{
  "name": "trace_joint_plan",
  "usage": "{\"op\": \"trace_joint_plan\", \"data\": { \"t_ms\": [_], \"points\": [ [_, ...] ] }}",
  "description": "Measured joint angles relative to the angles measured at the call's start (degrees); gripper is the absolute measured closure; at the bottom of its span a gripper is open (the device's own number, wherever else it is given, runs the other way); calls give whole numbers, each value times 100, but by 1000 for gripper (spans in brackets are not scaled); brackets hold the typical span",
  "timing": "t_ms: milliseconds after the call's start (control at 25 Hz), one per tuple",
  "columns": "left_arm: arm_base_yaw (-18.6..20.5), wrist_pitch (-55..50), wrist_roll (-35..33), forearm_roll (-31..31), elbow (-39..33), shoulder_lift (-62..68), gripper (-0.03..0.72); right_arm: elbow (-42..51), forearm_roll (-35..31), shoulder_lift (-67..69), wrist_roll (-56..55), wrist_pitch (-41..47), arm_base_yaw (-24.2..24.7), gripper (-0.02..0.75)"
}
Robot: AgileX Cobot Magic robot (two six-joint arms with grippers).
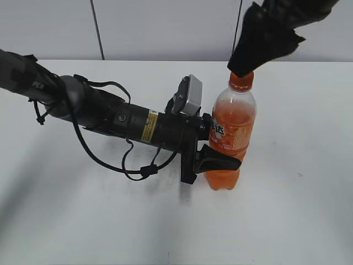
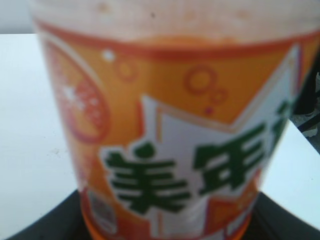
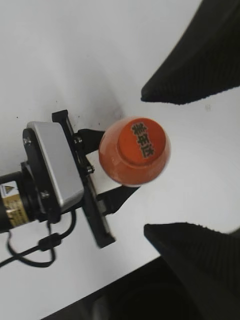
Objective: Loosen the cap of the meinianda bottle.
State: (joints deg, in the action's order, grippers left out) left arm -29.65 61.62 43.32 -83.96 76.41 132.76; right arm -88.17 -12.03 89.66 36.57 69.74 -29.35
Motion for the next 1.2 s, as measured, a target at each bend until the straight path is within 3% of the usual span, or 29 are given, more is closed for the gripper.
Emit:
{"op": "trace_joint_plan", "data": {
  "t_ms": [160,280,1000,1200],
  "points": [
    [0,0,0,0,0,0,290,0,407,-2,-2961,0,0,184],
    [0,4,0,-5,0,0,290,0,645,-2,-3965,0,6,211],
    [0,4,0,-5,0,0,290,0,292,495,-4178,-55,6,248],
    [0,4,0,-5,0,0,290,0,189,513,-3978,-82,6,289]
  ]
}}
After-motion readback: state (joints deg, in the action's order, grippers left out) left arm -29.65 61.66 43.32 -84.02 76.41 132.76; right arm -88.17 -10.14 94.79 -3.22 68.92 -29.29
